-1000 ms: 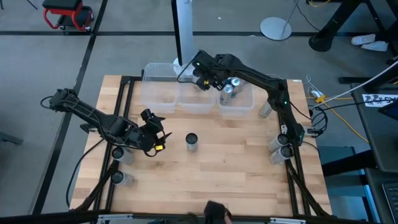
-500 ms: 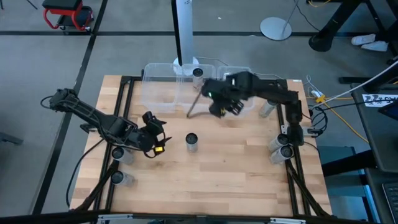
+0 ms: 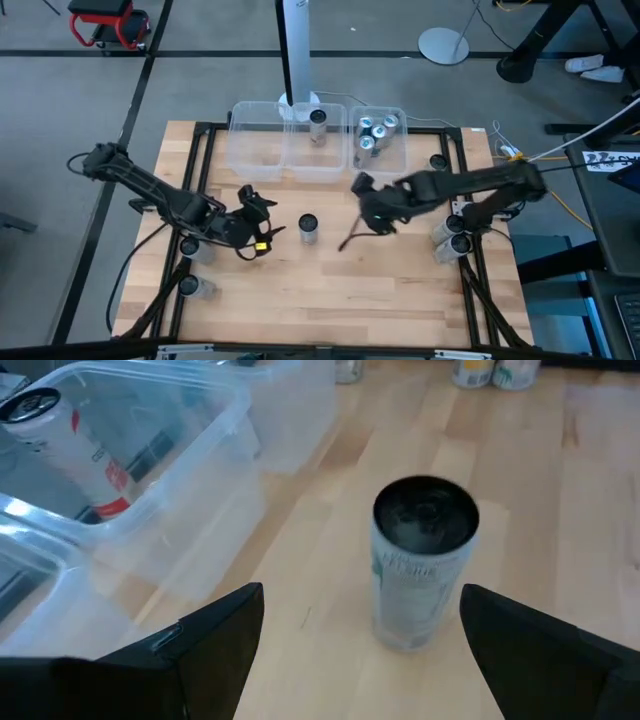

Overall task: Sort soda cans
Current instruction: Put the white-pink soda can into the middle transparent bin

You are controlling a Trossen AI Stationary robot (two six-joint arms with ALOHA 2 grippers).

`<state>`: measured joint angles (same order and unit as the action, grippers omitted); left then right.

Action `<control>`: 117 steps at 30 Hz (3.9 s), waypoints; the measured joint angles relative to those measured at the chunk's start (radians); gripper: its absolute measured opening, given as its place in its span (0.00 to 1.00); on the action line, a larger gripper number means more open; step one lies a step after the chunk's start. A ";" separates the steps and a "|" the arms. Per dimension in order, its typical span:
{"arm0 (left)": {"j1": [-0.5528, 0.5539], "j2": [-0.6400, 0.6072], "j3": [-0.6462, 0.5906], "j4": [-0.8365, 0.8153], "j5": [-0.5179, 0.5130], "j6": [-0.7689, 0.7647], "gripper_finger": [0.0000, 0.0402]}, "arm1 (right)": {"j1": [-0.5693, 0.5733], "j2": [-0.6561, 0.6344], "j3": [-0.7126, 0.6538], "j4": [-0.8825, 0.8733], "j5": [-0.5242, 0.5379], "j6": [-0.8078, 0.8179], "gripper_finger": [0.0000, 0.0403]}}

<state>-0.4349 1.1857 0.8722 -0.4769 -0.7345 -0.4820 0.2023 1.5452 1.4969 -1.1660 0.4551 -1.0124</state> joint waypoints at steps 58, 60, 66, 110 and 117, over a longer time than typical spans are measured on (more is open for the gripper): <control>0.160 0.306 0.000 0.410 0.345 0.158 0.81 | 0.171 -0.198 -1.116 1.853 0.051 -0.173 0.81; 0.160 0.313 0.000 0.419 0.339 0.164 0.81 | 0.171 -0.198 -1.116 1.852 0.051 -0.173 0.81; 0.162 0.311 0.000 0.422 0.335 0.177 0.70 | 0.171 -0.198 -1.116 1.850 0.052 -0.173 0.81; 0.771 0.143 0.224 0.351 0.384 0.463 0.63 | 0.171 -0.158 -1.116 1.873 0.069 -0.174 0.81; 0.827 0.209 0.224 0.354 0.384 0.451 0.63 | 0.171 -0.158 -1.116 1.872 0.069 -0.174 0.81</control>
<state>0.3918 1.3946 1.0958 -0.1226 -0.3508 -0.0306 0.3729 1.3869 0.3809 0.7063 0.5238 -1.1869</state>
